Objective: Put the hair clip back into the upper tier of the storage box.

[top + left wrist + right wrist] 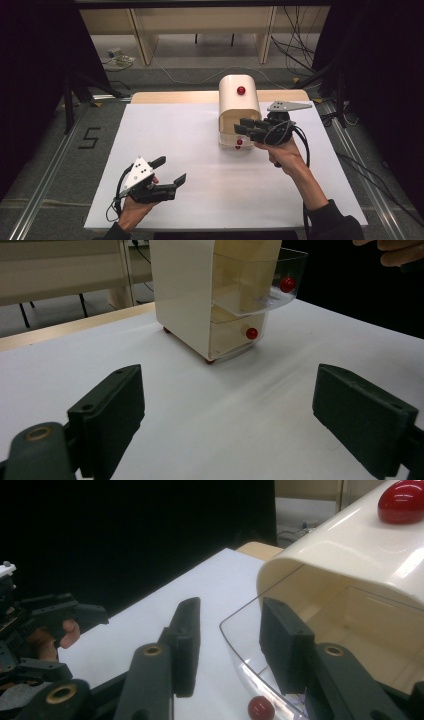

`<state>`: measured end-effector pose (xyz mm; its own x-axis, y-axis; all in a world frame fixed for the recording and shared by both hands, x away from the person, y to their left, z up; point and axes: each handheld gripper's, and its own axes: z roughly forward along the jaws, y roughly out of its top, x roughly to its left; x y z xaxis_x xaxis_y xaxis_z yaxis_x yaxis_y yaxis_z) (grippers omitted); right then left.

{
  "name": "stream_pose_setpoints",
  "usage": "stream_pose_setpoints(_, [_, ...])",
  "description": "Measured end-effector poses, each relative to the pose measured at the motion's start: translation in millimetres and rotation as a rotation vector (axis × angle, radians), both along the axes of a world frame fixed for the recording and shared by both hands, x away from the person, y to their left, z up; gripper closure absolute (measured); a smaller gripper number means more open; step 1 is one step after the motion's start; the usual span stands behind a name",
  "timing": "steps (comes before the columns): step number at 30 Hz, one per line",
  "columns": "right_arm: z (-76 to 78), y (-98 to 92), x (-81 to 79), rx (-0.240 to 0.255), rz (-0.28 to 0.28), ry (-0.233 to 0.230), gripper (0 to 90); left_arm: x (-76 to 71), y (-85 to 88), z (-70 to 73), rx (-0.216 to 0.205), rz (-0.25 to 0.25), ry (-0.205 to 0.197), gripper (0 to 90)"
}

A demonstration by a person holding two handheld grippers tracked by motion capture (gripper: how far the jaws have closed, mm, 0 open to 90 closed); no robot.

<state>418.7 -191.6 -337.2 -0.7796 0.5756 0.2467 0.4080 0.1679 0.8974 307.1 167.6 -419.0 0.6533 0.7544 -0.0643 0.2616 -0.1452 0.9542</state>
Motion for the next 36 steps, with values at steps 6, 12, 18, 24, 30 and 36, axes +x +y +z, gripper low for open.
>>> stream_pose_setpoints(6, [1.6,-0.2,-5.6,0.017,0.006,-0.008,53.1,0.1,-0.3,-0.4,0.004,-0.001,-0.001,12.8])
stream_pose_setpoints(12, [-1.2,1.4,-12.9,0.026,0.009,-0.026,49.2,0.0,-0.5,-0.3,0.003,-0.002,-0.001,12.8])
stream_pose_setpoints(18, [-0.9,1.7,-20.0,0.054,0.020,-0.043,47.3,-0.1,-0.4,-0.3,0.001,-0.001,-0.001,12.8])
stream_pose_setpoints(24, [-2.2,3.1,-25.3,0.059,0.029,-0.058,44.9,-0.2,-0.3,0.0,0.000,-0.003,0.002,12.8])
stream_pose_setpoints(30, [-7.5,3.9,-31.4,0.050,0.034,-0.077,39.3,-0.4,-0.2,0.3,-0.002,-0.003,0.001,12.8])
stream_pose_setpoints(36, [-9.9,4.9,-38.9,0.039,0.042,-0.118,36.9,-0.8,-0.7,0.3,0.001,-0.008,0.000,12.8])
